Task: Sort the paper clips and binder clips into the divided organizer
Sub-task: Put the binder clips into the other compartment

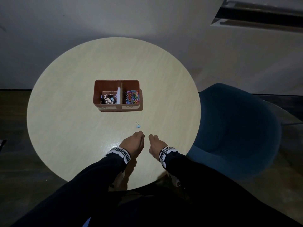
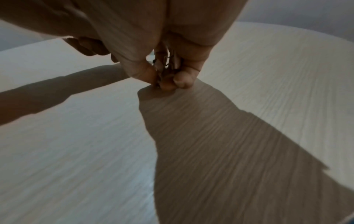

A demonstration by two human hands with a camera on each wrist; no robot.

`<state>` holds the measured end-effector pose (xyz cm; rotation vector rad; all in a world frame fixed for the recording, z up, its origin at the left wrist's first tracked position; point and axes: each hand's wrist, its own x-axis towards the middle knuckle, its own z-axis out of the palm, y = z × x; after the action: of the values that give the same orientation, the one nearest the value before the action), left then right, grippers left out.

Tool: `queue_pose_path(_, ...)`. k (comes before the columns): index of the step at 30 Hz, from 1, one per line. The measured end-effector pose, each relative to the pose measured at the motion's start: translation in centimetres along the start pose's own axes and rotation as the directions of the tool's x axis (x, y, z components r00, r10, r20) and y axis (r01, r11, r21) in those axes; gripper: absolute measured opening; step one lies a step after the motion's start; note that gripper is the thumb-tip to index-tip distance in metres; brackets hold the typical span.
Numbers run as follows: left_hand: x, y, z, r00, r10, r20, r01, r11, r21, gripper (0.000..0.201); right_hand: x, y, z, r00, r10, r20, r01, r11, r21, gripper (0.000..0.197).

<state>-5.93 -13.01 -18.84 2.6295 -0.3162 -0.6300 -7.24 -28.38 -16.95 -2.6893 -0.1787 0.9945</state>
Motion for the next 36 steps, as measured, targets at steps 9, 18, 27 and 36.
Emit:
queue_pose_path(9, 1.1, -1.2, -1.3, 0.969, -0.231, -0.091, 0.19, 0.926, -0.327, 0.024, 0.6, 0.7, -1.2, 0.999, -0.007, 0.041, 0.005, 0.998, 0.07, 0.034)
queue_pose_path(18, 2.8, -1.0, -2.5, 0.962, -0.236, -0.138, 0.205, 0.957, -0.206, 0.026, 0.6, 1.8, -1.3, 0.997, -0.046, 0.069, 0.042, 0.997, 0.06, 0.018)
queue_pose_path(27, 4.6, -0.4, -3.2, 0.972, -0.217, -0.086, 0.206, 0.972, -0.116, 0.033, -0.5, 1.1, 0.1, 0.999, 0.043, -0.019, -0.04, 0.989, 0.142, 0.034)
queue_pose_path(36, 5.3, -0.1, -2.4, 0.977, -0.212, -0.017, 0.212, 0.977, 0.013, 0.026, 0.1, 0.8, 0.9, 1.0, 0.019, 0.022, -0.022, 0.989, 0.143, 0.026)
